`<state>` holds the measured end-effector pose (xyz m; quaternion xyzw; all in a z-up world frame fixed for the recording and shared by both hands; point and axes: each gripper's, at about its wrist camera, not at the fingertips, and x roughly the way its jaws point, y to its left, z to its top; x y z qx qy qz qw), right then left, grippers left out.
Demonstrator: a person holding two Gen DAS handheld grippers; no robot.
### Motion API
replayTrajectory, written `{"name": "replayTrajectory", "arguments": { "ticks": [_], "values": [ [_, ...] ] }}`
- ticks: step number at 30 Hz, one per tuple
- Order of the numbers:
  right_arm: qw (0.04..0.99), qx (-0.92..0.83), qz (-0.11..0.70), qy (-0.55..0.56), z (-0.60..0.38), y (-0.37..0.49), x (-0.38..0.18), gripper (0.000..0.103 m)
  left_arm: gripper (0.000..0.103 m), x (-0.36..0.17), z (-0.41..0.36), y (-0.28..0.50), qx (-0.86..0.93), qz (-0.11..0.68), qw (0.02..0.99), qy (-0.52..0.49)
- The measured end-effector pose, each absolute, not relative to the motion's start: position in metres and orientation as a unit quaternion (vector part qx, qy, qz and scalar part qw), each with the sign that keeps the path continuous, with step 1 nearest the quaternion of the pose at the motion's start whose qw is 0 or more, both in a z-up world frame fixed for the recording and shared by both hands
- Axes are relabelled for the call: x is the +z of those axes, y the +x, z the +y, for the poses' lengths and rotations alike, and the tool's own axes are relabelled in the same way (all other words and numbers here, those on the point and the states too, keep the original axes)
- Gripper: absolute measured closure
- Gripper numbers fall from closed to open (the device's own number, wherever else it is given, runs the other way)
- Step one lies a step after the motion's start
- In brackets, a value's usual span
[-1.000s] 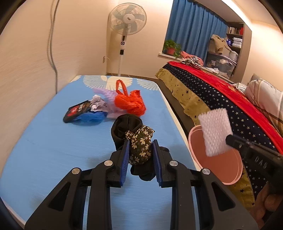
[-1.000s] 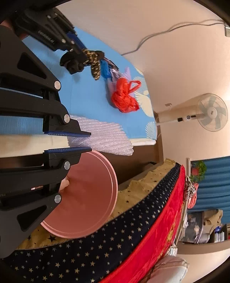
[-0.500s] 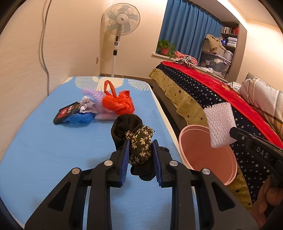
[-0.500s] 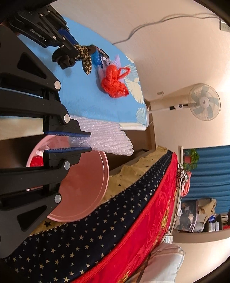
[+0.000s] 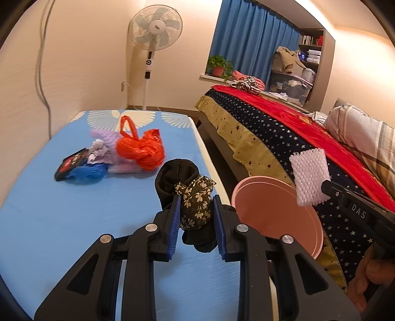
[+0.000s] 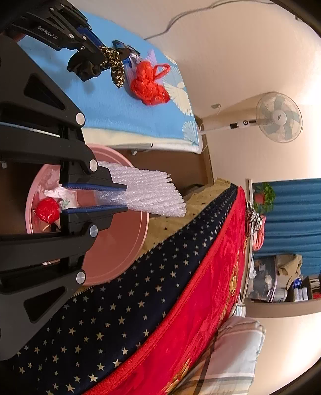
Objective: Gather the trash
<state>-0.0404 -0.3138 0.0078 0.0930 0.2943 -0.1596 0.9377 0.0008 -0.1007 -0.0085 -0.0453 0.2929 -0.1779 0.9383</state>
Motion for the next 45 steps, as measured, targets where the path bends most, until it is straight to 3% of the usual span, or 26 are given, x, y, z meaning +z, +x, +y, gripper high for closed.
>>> {"name": "replayTrajectory", "arguments": {
  "ticks": [45],
  "values": [
    [0.92,-0.234,0.292,0.118,-0.365,-0.046,-0.01,0.091,0.078,-0.022,-0.176,0.021,-0.255,0.301,0.919,-0.026]
  ]
}}
